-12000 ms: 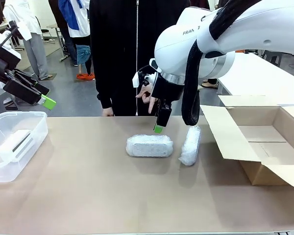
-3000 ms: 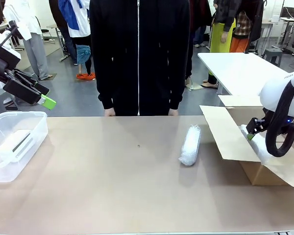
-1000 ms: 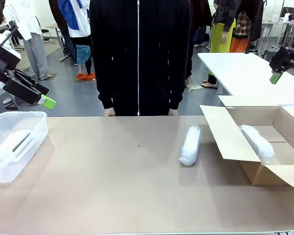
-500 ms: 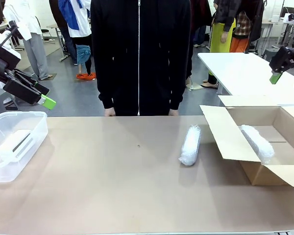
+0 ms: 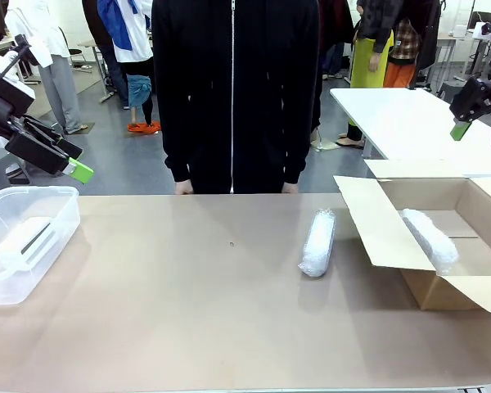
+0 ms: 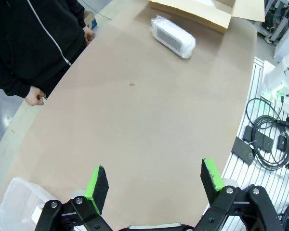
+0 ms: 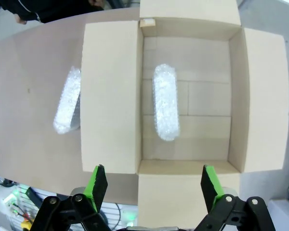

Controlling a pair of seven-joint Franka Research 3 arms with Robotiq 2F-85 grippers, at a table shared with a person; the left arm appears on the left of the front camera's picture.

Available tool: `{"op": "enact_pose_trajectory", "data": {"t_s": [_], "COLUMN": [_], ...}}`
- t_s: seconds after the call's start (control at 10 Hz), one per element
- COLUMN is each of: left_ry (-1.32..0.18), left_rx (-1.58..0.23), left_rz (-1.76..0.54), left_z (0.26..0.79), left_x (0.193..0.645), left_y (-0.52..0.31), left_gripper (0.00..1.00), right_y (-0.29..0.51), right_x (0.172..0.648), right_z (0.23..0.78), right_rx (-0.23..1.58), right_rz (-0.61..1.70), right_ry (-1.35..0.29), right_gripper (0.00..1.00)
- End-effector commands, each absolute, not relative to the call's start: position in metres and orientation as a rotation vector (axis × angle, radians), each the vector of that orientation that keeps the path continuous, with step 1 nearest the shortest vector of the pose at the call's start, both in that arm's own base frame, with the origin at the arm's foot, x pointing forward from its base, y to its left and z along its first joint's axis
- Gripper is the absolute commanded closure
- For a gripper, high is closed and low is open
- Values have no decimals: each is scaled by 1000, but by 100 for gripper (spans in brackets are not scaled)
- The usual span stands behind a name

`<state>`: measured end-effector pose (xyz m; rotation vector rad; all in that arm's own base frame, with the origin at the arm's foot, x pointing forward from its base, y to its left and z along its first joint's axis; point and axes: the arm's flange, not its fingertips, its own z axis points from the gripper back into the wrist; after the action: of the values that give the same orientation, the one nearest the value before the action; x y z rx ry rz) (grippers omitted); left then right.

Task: Separate and place wrapped and unwrapped clocks.
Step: Pick up the Digital clock indicated by the person.

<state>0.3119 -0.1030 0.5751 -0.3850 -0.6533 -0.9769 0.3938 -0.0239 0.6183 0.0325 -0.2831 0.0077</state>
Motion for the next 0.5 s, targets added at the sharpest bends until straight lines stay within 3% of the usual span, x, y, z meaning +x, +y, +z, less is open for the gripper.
{"op": "enact_pose_trajectory", "data": {"t_s": [0.0, 0.2, 0.3, 0.4], "left_ry": [-662, -662, -662, -662], "left_rx": [-379, -379, -379, -379], "left_rz": [-971, -971, -971, -971], "left_z": [575, 575, 575, 575], "left_x": [313, 313, 313, 313], "left_y": [-103, -103, -103, -103], "left_gripper": [0, 0, 0, 0], "right_y": [-24, -24, -9, 10], "right_x": [395, 394, 399, 398], "right_z": [614, 618, 615, 605], "right_rx": [58, 32, 74, 94], "right_rz": [23, 8, 329, 506], "right_ry": [-296, -283, -388, -397], "right_gripper": [0, 0, 0, 0]}}
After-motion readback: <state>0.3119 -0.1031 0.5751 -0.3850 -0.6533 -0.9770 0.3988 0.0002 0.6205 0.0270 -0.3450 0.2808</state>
